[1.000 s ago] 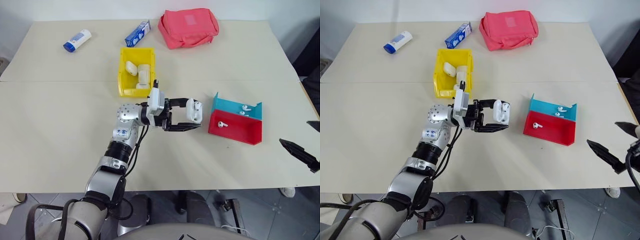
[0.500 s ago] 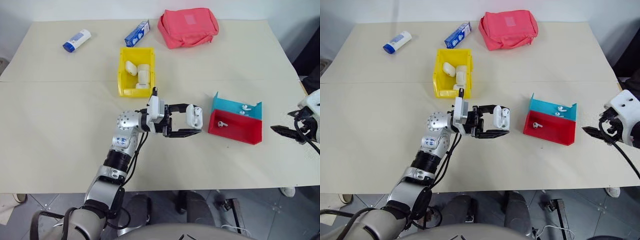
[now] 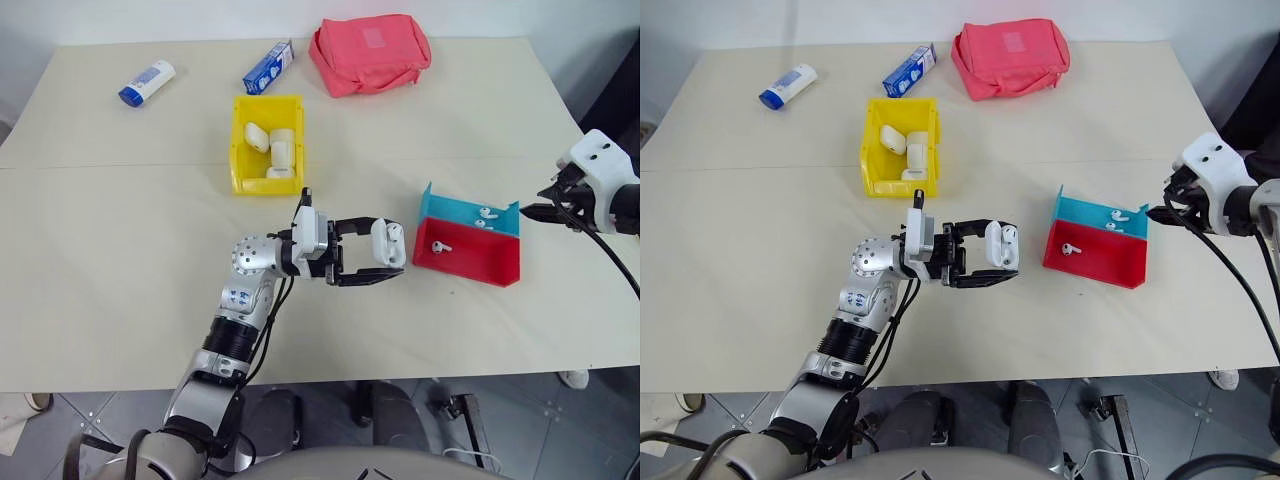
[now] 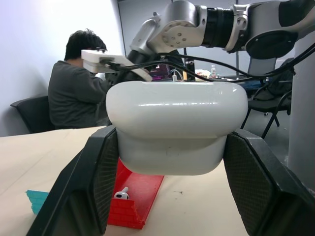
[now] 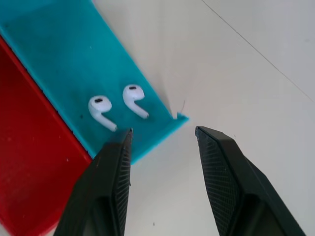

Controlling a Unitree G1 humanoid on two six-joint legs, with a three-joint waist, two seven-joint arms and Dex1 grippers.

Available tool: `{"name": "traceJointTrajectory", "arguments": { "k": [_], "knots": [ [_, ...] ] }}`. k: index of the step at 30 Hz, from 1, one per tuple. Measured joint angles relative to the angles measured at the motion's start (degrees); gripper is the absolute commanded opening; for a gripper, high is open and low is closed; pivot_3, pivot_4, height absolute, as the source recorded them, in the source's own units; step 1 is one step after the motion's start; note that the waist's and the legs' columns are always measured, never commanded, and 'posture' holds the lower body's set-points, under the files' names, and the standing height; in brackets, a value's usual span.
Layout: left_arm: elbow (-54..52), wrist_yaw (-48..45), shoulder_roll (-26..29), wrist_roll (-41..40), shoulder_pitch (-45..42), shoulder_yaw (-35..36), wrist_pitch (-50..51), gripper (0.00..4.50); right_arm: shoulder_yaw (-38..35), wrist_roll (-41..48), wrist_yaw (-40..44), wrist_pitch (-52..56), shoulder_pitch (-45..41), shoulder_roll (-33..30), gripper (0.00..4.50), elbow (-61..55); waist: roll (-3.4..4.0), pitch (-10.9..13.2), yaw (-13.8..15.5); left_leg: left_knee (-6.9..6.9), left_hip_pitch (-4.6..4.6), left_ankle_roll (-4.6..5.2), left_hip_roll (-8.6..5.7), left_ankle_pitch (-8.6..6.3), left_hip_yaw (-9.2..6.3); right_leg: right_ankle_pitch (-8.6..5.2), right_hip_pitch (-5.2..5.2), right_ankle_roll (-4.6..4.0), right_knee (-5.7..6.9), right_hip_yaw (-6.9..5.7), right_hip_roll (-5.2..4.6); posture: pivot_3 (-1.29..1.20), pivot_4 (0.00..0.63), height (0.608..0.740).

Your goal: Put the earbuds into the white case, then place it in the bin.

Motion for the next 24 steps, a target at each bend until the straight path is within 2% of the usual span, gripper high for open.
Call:
{"name": "traceJointTrajectory", "arguments": {
  "k": [11, 24],
  "knots": [
    [-0.5, -0.3, 0.3, -1.0, -0.1, -1.2, 0.6, 2.8, 9.3, -8.3, 6.6, -8.1, -13.6, 9.8, 2.08, 18.5, 0.11, 0.0, -0.3, 0.0, 0.01, -0.1, -0.01, 0.14, 0.03, 0.04, 0.0, 0.03, 0.1, 0.01, 0.04, 0.0, 0.15, 0.74],
    [-0.9, -1.1, 1.3, -1.5, -0.1, -2.0, 1.3, 2.8, 9.9, -14.6, 6.7, -15.5, -20.3, 14.5, 2.08, 34.2, 0.17, 0.0, -0.8, -0.01, 0.02, -0.19, -0.01, 0.19, 0.04, 0.04, 0.0, 0.03, 0.13, 0.02, 0.05, 0.0, 0.15, 0.74]
  ]
}}
